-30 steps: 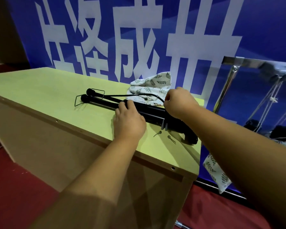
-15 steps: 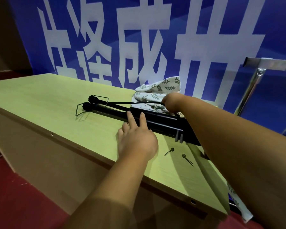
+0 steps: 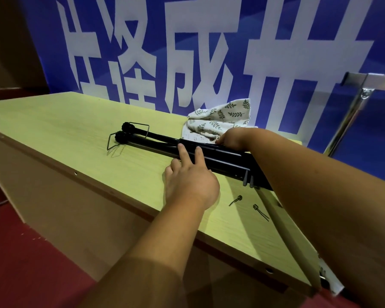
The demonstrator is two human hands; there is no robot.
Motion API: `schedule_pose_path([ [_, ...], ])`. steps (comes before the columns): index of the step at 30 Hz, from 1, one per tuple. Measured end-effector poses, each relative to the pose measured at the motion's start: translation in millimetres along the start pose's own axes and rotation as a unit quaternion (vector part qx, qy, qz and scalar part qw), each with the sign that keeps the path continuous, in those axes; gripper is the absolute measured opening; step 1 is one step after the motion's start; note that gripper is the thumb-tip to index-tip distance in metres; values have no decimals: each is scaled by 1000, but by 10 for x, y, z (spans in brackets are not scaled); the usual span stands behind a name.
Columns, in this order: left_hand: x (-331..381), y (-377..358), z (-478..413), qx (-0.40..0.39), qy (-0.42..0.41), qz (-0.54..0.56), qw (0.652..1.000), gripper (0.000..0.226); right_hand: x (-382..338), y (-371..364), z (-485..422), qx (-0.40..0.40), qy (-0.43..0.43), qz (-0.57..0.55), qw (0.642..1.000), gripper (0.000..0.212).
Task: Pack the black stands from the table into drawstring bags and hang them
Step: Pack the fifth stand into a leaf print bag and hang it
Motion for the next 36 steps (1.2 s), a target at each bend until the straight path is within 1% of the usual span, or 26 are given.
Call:
schedule_pose_path([
  [2, 1, 5, -2, 2, 0, -2, 1000, 71, 8, 37, 1, 25, -23, -14, 999, 38],
  [5, 3, 5, -1, 4, 0, -2, 1000, 70, 24, 168, 77, 71, -53, -69, 994, 36],
  [7, -2, 2, -10, 6, 1, -4, 1000, 69, 48, 270, 157, 89, -71, -123, 986, 39],
  [11, 0, -5, -13, 6, -1, -7, 1000, 70, 86, 588, 335, 150, -64, -210, 964, 46],
  [14, -1, 2, -33, 4, -3, 8, 1000, 70, 105, 899, 487, 223, -64, -271, 934, 50],
  [17, -22, -5, -77, 2, -2, 28, 1000, 73, 131, 1193, 773, 288, -70, -338, 893, 50],
  [19, -38, 31, -68, 3, 13, 60, 998, 82, 130, 1368, 1061, 316, -61, -353, 878, 49],
  [22, -85, 190, -26, 25, 49, 147, 988, 105, 109, 1574, 1515, 332, -42, -361, 870, 46],
  [24, -82, 379, 38, 49, 54, 206, 976, 116, 89, 1741, 1863, 352, -19, -372, 859, 49],
  [26, -27, 588, 129, 65, 43, 280, 957, 122, 83, 1908, 2182, 369, -7, -385, 846, 55],
  [29, 207, 1029, 343, 77, 19, 417, 905, 113, 123, 2145, 2594, 373, -4, -426, 824, 52],
  [31, 423, 1372, 494, 86, 2, 466, 881, 99, 186, 2309, 2852, 390, -13, -442, 807, 41],
  [34, 715, 1825, 676, 85, -5, 542, 836, 67, 285, 2547, 3268, 437, -18, -447, 780, 18],
  [35, 786, 1951, 736, 82, -2, 562, 823, 57, 318, 2610, 3389, 451, -22, -447, 772, 14],
  [36, 866, 2096, 820, 87, -3, 568, 818, 49, 346, 2675, 3541, 464, -20, -454, 761, 13],
])
Point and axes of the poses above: each hand's wrist, its own z-axis away from the middle knuckle, its own y-axis out of the back of the hand, x = y × z, the point moved 9 cm from there along -z, towards the middle knuckle, and after that the axes turned 12 degrees about x, right-handed, at the moved point
